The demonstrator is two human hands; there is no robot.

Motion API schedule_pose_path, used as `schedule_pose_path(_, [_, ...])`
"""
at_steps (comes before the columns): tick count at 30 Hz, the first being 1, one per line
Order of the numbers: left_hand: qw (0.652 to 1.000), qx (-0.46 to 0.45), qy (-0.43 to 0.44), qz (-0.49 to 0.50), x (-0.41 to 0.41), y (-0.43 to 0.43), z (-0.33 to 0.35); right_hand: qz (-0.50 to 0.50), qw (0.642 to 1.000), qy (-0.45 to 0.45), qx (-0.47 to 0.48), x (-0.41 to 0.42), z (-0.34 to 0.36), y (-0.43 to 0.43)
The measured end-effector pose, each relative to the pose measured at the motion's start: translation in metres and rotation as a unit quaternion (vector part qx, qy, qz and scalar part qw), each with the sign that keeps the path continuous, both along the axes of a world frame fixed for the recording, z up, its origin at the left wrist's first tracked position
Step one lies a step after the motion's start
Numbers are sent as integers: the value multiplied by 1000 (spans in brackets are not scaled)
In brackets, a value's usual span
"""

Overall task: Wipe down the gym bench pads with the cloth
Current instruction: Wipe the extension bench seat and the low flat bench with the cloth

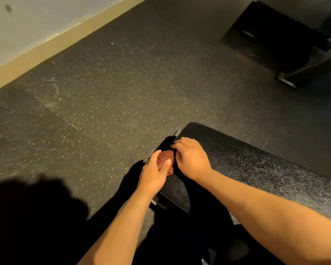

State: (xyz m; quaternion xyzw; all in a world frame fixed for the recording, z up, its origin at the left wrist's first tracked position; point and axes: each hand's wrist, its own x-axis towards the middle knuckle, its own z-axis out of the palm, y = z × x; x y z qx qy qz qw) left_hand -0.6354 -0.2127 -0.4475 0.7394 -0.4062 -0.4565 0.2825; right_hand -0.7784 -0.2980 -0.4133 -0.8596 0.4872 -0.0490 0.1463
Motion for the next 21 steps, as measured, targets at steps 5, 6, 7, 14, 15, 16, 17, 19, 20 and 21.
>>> schedule_pose_path(5, [998, -10, -29, -46, -14, -54, -2, -72, 997, 13, -34, -14, -1, -20])
schedule_pose_path(6, [998, -13, -30, -53, -17, -65, -1, -81, 996, 12, -42, -19, -1, -23])
schedule_pose_path(7, [998, -18, -27, -58, -21, -76, -1, -91, 995, 8, -48, -25, 0, -25])
schedule_pose_path(14, [997, -47, -6, -67, -13, -67, -5, -133, 988, -53, -50, -33, 4, -27])
schedule_pose_path(15, [997, -51, -9, -62, -12, -62, -6, -129, 989, -45, -50, -32, 4, -26])
schedule_pose_path(16, [997, -52, -15, -57, -13, -60, -5, -125, 990, -34, -52, -31, 3, -26])
schedule_pose_path(17, [997, -52, -21, -54, -14, -59, -5, -122, 991, -26, -54, -30, 3, -25])
schedule_pose_path(19, [997, -51, -33, -55, -17, -63, -6, -127, 990, -27, -55, -28, 2, -24])
schedule_pose_path(20, [996, -51, -34, -57, -19, -68, -6, -138, 988, -39, -48, -27, 2, -24])
schedule_pose_path(21, [996, -54, -34, -58, -21, -75, -6, -152, 986, -55, -35, -26, 3, -25])
